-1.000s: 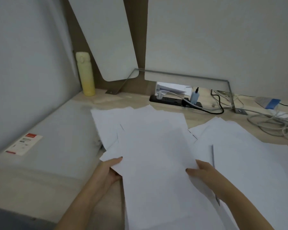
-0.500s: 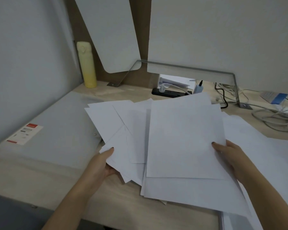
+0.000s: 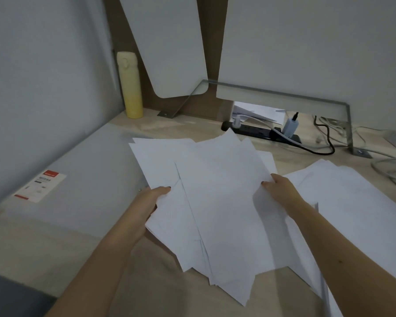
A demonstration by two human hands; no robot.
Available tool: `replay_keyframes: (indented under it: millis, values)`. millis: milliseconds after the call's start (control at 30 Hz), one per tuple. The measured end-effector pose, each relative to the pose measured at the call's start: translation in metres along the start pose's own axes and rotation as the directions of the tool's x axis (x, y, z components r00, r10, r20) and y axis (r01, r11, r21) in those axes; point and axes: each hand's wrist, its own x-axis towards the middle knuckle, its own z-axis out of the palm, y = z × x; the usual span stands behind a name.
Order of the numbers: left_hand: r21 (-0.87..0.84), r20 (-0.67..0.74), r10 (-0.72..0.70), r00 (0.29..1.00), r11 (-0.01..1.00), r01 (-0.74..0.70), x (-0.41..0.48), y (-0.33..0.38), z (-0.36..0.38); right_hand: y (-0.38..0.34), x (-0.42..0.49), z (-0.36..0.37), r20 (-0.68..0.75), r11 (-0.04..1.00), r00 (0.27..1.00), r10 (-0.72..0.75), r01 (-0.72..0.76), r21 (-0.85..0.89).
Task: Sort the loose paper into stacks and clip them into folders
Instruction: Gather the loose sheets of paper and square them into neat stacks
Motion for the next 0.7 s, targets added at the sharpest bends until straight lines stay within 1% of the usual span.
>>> replay_keyframes:
  millis: [67, 167, 300, 367, 467, 567, 633, 700]
  values:
    - [0.02, -0.018, -0.012, 1.0, 1.0, 0.012, 0.007, -0.003, 0.003, 0.0, 0.006, 0.004, 0.001, 0.998, 1.0, 0.012, -0.012, -0.055]
    - [0.05, 0.001, 0.001, 1.0, 0.999, -0.001, 0.009, -0.012, 0.008, 0.0, 0.015, 0.007, -0.013, 0.997, 0.998, 0.065, -0.066, -0.035]
    - [0.099, 0.003, 0.037, 0.999, 0.994, -0.037, 0.007, -0.022, 0.007, -0.002, 0.016, 0.009, 0.085, 0.994, 0.99, 0.113, -0.112, -0.016]
    - [0.089, 0.014, 0.056, 0.998, 0.994, -0.057, 0.004, -0.026, 0.005, -0.002, 0.014, 0.013, 0.12, 0.991, 0.984, 0.129, -0.122, -0.063]
    - [0.062, 0.008, 0.099, 0.995, 0.993, -0.099, -0.004, -0.032, 0.006, 0.0, 0.006, 0.018, 0.134, 0.989, 0.982, 0.133, -0.122, -0.085]
    - [0.07, 0.001, 0.144, 0.99, 0.987, -0.144, -0.013, -0.036, 0.009, 0.002, -0.007, 0.02, 0.176, 0.99, 0.983, 0.053, -0.029, -0.136]
    - [0.077, -0.001, 0.147, 0.989, 0.986, -0.147, -0.022, -0.04, 0.01, 0.003, -0.017, 0.02, 0.202, 0.997, 0.979, -0.03, 0.043, -0.064]
    - [0.064, -0.001, 0.126, 0.992, 0.99, -0.126, -0.029, -0.044, 0.01, 0.007, -0.022, 0.018, 0.165, 0.995, 0.983, -0.086, 0.092, -0.026]
